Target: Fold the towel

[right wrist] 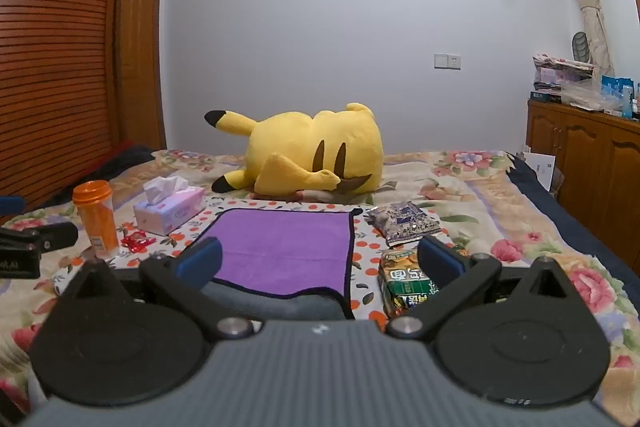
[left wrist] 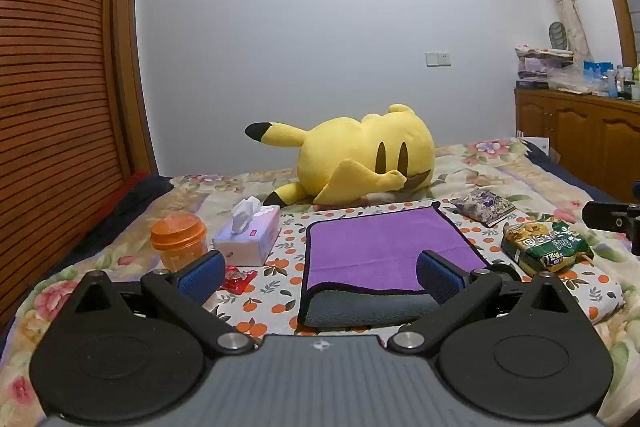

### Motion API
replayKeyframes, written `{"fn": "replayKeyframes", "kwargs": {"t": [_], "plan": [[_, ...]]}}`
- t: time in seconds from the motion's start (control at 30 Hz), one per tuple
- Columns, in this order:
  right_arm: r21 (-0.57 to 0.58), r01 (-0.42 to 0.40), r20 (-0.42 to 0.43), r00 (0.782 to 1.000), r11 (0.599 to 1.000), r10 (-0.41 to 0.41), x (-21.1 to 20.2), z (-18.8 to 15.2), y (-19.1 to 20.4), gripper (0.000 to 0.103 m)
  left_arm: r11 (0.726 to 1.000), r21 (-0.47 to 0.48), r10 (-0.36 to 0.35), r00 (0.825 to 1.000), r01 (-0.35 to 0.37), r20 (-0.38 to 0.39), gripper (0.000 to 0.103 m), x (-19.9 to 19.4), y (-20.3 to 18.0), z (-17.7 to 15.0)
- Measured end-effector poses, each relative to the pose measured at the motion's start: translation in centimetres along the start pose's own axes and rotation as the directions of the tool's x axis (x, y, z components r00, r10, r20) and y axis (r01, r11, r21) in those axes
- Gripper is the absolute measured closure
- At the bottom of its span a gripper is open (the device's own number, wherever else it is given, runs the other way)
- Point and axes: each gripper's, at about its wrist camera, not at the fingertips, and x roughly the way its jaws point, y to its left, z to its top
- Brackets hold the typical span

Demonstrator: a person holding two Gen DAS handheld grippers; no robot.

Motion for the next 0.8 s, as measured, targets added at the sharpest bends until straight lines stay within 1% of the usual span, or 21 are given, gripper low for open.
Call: {"fn": "replayKeyframes", "kwargs": {"t": [0.8], "plan": [[0.0, -0.001, -0.004, 1.0, 1.0, 0.001, 0.03, -0.02, -0.38, 0.0, 1.0, 0.003, 0.0, 1.0, 0.0, -0.001, 0.0, -0.01, -0.06, -0.02]]}}
